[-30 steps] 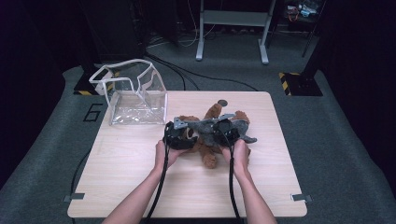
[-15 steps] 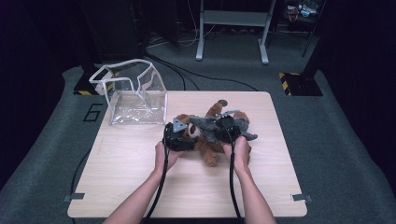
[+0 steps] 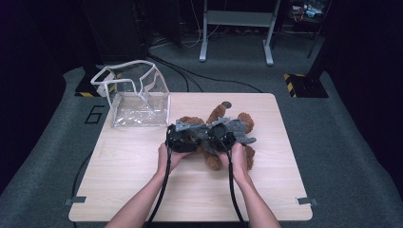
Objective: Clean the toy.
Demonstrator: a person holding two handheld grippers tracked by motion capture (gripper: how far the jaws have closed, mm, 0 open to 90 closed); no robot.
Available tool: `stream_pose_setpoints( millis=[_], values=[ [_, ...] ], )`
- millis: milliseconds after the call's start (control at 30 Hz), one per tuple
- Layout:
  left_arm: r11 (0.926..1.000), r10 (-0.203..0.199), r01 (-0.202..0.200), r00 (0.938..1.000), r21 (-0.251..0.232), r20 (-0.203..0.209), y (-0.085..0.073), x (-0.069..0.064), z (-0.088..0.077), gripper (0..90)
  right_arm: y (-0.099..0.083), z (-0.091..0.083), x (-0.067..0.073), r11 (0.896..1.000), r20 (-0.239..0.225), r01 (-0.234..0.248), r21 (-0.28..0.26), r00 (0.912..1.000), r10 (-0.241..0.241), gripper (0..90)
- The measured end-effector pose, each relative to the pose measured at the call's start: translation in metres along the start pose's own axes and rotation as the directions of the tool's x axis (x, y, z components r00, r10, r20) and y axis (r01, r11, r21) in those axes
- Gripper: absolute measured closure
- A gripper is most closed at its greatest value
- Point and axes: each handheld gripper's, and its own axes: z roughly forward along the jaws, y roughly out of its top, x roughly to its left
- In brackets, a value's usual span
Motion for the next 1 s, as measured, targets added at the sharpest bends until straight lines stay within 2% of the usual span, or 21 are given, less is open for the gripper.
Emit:
stream_pose_setpoints(
  millis=[33, 67, 100, 133, 167, 267, 333, 467, 567, 667, 700, 767, 833, 900, 967, 1000],
  values=[
    [1.0, 0.0, 0.0, 1.0, 0.0, 0.0, 0.0, 0.0, 0.0, 28.7, 0.0, 0.0, 0.0, 1.0, 0.0, 0.0, 0.0, 1.0, 0.0, 82.1],
    [1.0, 0.007, -0.007, 1.0, -0.006, -0.003, 0.0, 0.0, 0.0, 29.2, -0.006, 0.002, -0.009, 0.998, -0.023, -0.062, -0.004, 0.9978, 0.062, 82.2],
    [0.9999, 0.012, -0.012, 0.9999, -0.003, -0.005, 0.001, 0.001, 0.0, 29.3, -0.01, 0.002, -0.013, 0.997, -0.036, -0.08, -0.011, 0.9962, 0.08, 82.3],
    [0.9999, 0.012, -0.012, 0.9999, -0.003, -0.005, 0.001, 0.001, 0.0, 29.4, -0.01, 0.002, -0.013, 0.997, -0.036, -0.08, -0.011, 0.9962, 0.08, 82.3],
    [0.9999, 0.014, -0.014, 0.9999, -0.004, -0.005, 0.0, 0.002, 0.0, 29.6, -0.018, -0.003, -0.018, 0.996, -0.039, -0.092, -0.011, 0.995, 0.092, 82.3],
    [0.9999, 0.009, -0.009, 0.9999, -0.01, -0.007, 0.0, 0.002, 0.0, 29.5, -0.028, -0.011, -0.025, 0.994, -0.033, -0.11, -0.009, 0.9934, 0.109, 82.2],
    [0.9999, 0.01, -0.01, 0.9999, -0.012, -0.007, 0.0, 0.002, 0.001, 29.5, -0.035, -0.018, -0.034, 0.992, -0.009, -0.121, -0.022, 0.9927, 0.121, 82.2],
    [0.9999, 0.009, -0.009, 0.9999, -0.011, -0.007, 0.0, 0.002, 0.0, 29.5, -0.043, -0.025, -0.057, 0.982, 0.035, -0.185, -0.025, 0.9819, 0.186, 82.1],
    [0.9999, 0.0, 0.0, 1.0, -0.014, -0.002, -0.001, 0.003, 0.0, 29.5, -0.045, -0.028, -0.069, 0.982, 0.067, -0.188, -0.023, 0.9798, 0.189, 82.1],
    [0.9999, 0.003, -0.003, 1.0, -0.015, -0.004, -0.001, 0.003, 0.0, 29.4, -0.043, -0.034, -0.072, 0.981, 0.088, -0.19, -0.034, 0.9774, 0.192, 82.0],
    [0.9999, 0.005, -0.005, 1.0, -0.014, -0.005, -0.001, 0.002, 0.001, 29.4, -0.039, -0.042, -0.078, 0.973, 0.087, -0.216, -0.076, 0.9712, 0.222, 82.1],
    [0.9999, 0.006, -0.006, 0.9999, -0.015, -0.009, -0.001, 0.002, 0.001, 29.4, -0.035, -0.045, -0.082, 0.964, 0.071, -0.24, -0.111, 0.966, 0.249, 82.0],
    [0.9999, 0.008, -0.009, 0.9999, -0.012, -0.012, -0.001, 0.001, 0.001, 29.3, -0.029, -0.041, -0.083, 0.959, 0.05, -0.256, -0.124, 0.9633, 0.264, 81.9],
    [0.9999, 0.013, -0.013, 0.9999, -0.007, -0.011, -0.001, 0.002, 0.0, 29.2, -0.024, -0.03, -0.083, 0.963, 0.047, -0.252, -0.095, 0.9653, 0.257, 82.0],
    [0.9999, 0.01, -0.01, 0.9999, -0.014, -0.005, -0.001, 0.002, 0.0, 29.3, -0.024, -0.017, -0.084, 0.971, 0.068, -0.229, -0.065, 0.9701, 0.233, 82.1],
    [0.9998, 0.013, -0.013, 0.9999, -0.015, -0.004, -0.002, 0.002, 0.0, 29.4, -0.025, -0.013, -0.086, 0.971, 0.076, -0.235, -0.054, 0.9682, 0.238, 82.2]
  ],
)
